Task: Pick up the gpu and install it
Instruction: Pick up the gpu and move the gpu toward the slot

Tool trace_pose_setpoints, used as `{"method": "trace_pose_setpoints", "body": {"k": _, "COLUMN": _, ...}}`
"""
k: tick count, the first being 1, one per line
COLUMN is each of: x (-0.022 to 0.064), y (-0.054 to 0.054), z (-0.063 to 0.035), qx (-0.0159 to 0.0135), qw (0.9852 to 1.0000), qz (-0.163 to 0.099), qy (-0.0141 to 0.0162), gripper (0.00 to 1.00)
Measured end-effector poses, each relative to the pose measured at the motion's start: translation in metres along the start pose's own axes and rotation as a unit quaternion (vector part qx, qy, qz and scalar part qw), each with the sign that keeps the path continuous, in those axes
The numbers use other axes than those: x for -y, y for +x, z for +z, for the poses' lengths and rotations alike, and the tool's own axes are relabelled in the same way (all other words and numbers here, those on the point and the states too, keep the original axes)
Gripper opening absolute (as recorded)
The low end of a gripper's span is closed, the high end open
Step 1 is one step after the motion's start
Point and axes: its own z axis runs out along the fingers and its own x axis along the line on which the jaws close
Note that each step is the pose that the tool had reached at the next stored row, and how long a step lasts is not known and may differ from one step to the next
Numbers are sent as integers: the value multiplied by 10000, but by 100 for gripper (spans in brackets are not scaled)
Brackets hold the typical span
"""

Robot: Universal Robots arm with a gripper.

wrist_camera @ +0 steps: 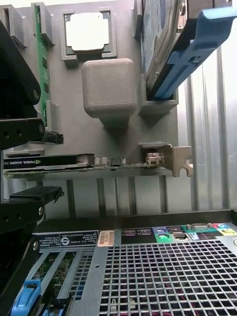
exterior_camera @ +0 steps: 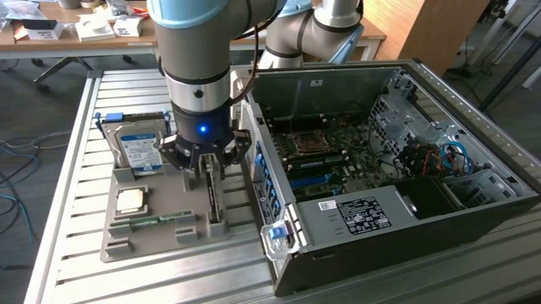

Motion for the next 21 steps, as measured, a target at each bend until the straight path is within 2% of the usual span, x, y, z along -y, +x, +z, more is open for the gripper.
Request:
{"method": "trace_pose_setpoints", "body": {"k": 14, "x": 9, "y": 5, "z": 192, "qx": 0, "qw": 10000, "qz": 0, "qy": 0, "gripper": 47}}
{"method": "trace_pose_setpoints", "body": {"k": 21, "x": 11, "y": 5, "z": 234, "qx": 1, "qw": 10000, "qz": 0, "qy": 0, "gripper": 47}}
